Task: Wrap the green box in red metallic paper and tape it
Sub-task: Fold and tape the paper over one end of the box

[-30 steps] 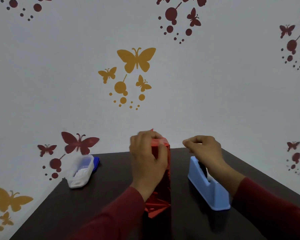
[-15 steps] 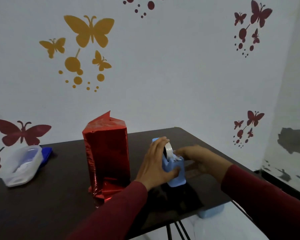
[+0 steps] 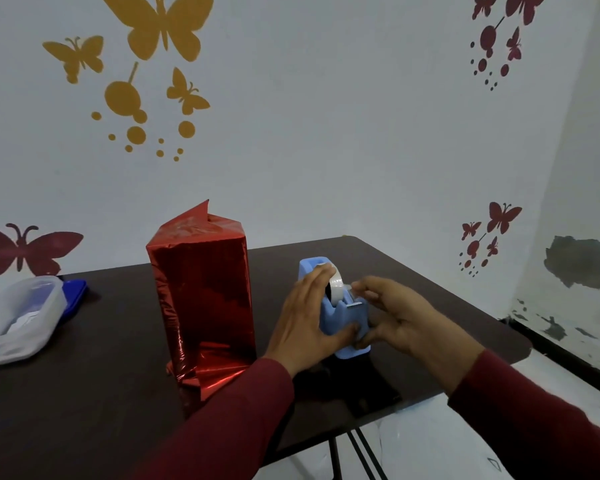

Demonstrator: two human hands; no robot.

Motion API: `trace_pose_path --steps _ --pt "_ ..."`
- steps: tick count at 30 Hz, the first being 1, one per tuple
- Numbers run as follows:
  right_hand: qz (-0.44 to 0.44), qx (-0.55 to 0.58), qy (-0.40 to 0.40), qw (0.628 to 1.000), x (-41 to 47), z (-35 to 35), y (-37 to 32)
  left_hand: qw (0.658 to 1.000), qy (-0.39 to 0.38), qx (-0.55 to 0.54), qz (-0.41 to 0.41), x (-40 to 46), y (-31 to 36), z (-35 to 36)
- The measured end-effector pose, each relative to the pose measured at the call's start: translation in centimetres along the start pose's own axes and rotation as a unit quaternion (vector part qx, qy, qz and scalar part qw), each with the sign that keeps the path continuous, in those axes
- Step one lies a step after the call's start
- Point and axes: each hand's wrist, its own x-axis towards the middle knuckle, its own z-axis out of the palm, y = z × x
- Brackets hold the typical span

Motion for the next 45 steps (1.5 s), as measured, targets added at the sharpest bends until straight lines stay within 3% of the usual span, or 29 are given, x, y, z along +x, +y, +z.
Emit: trace_pose_path --steps 4,8,12,16,20,24,31,35,39,45 --pt "-0.042 0.034 0.041 0.998 -1.3 -0.4 2.2 1.0 -0.011 0.0 0.003 -0.1 -0.5 0.4" --pt "-0.054 0.035 0.021 0.998 -2.1 -0.7 3.0 0.999 -0.034 0.003 -0.009 -0.2 -0.8 0.5" --pt "-0.122 -0.033 -0.013 0.992 -2.4 -1.4 3.3 0.999 -0.048 -0.015 -0.009 -0.4 -1.1 0.4" --pt "-0.172 -0.184 -0.025 0.967 -2.1 -2.8 4.0 0.998 -0.054 -0.033 -0.004 -0.4 -1.7 0.4" --pt "-0.159 -0.118 -0.066 0.978 -1.9 -4.6 5.4 0.999 0.0 -0.045 0.012 -0.6 -1.3 0.3" --pt "-0.189 -0.055 -0.04 0.98 -3.0 -4.8 5.0 0.993 0.1 -0.053 0.037 -0.1 1.6 -1.1" --pt "-0.26 -0.056 -0.049 0.963 -4.6 -3.6 2.5 0.993 -0.06 -0.097 -0.02 1.7 6.4 -4.6" --pt "-0.234 -0.049 -0.067 0.969 -5.1 -2.2 1.2 0.991 -0.026 -0.13 -0.034 1.9 7.2 -6.9" --pt "-0.187 0.026 -0.09 0.978 -6.0 -1.1 -0.4 0.988 0.045 -0.136 -0.049 1.8 7.8 -9.7" --pt "-0.253 -0.097 -0.167 0.948 -7.8 3.4 -3.1 0.99 0.076 -0.102 -0.054 1.2 8.1 -14.5"
